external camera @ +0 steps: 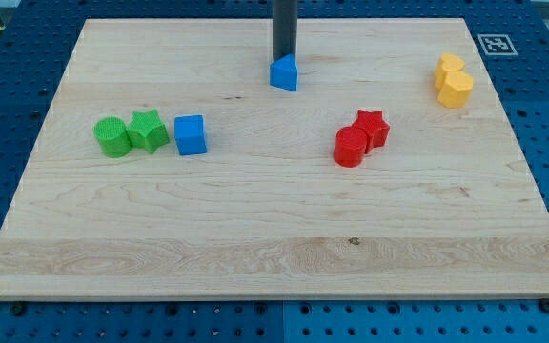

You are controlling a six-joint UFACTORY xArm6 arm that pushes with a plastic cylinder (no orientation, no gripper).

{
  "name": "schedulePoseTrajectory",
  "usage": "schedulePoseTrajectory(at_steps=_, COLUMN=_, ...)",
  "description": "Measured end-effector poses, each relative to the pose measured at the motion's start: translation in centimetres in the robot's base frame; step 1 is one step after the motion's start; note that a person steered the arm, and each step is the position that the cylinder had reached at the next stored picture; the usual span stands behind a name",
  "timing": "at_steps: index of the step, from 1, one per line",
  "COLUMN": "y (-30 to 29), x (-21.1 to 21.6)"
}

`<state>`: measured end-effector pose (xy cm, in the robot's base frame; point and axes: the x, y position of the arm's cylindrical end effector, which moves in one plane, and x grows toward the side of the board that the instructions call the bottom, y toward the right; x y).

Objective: Move the blue triangle towards the red circle

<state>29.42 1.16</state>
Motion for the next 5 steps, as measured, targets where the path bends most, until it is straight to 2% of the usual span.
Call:
schedulePoseTrajectory(at_steps=4, y=0.0, x=10.8)
schedulePoseTrajectory(at_steps=5, y=0.0, x=11.0)
